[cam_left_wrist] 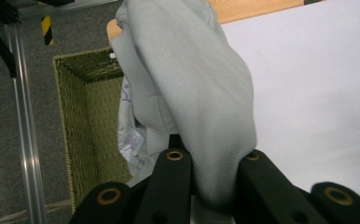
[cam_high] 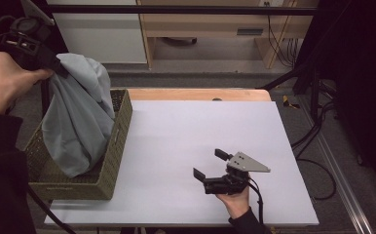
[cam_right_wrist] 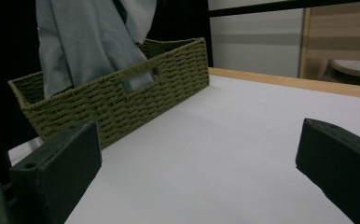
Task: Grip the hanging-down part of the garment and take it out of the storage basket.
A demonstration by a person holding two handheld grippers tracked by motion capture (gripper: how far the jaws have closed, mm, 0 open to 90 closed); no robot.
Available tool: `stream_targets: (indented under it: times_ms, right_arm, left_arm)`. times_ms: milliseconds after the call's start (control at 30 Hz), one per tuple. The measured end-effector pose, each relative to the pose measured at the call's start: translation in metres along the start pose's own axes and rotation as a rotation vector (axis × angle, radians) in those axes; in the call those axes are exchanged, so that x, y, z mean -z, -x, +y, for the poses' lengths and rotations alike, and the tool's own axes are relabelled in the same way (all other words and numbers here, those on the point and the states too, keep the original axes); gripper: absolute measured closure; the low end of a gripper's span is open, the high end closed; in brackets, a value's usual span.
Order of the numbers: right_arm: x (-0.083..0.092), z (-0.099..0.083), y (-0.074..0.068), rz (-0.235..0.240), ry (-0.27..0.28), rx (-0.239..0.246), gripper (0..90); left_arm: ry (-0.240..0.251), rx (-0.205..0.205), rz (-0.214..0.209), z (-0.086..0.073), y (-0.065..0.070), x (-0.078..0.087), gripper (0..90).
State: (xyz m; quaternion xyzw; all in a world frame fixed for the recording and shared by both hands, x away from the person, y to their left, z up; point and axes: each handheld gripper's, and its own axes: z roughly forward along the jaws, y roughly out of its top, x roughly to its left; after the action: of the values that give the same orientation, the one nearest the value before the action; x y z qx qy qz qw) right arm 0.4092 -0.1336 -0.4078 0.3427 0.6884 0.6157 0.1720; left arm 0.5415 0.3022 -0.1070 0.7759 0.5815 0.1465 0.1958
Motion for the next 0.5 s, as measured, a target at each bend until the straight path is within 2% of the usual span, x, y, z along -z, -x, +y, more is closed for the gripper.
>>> stream_targets:
  times_ms: [67,167,200,233,267,300,333,367,400,500]
  right_arm:
    - [-0.004,0.002,-0.002,0.01,0.0,0.001,0.6]
    - [-0.024,0.009,-0.011,0.052,-0.007,0.004,0.9]
    - [-0.037,0.013,-0.016,0.077,-0.005,0.012,1.1]
    - [-0.037,0.013,-0.016,0.077,-0.005,0.012,1.1]
    - [-0.049,0.017,-0.023,0.094,-0.013,0.02,1.2]
    - [-0.049,0.017,-0.023,0.094,-0.013,0.02,1.2]
    - [-0.06,0.021,-0.028,0.112,-0.017,0.019,1.2]
    - [-0.06,0.021,-0.028,0.112,-0.017,0.019,1.2]
    - [-0.071,0.024,-0.031,0.122,-0.015,0.021,1.4]
    - [-0.079,0.028,-0.033,0.133,-0.008,0.009,1.7]
  left_arm:
    - [-0.003,-0.001,0.003,0.0,0.0,-0.001,86.8]
    - [-0.016,-0.008,0.004,0.001,0.0,-0.003,86.8]
    - [-0.018,-0.007,0.002,0.001,0.001,-0.003,86.8]
    - [-0.022,-0.006,0.0,0.001,0.001,-0.003,86.8]
    - [-0.022,-0.007,0.001,0.001,0.001,-0.004,86.8]
    - [-0.022,-0.007,0.001,0.001,0.001,-0.004,86.8]
    - [-0.026,-0.008,0.003,0.002,0.001,-0.005,86.8]
    - [-0.026,-0.008,0.003,0.002,0.001,-0.005,86.8]
    - [-0.029,-0.007,0.001,0.002,0.001,-0.006,86.8]
    - [-0.035,-0.014,-0.002,0.003,0.001,-0.008,86.8]
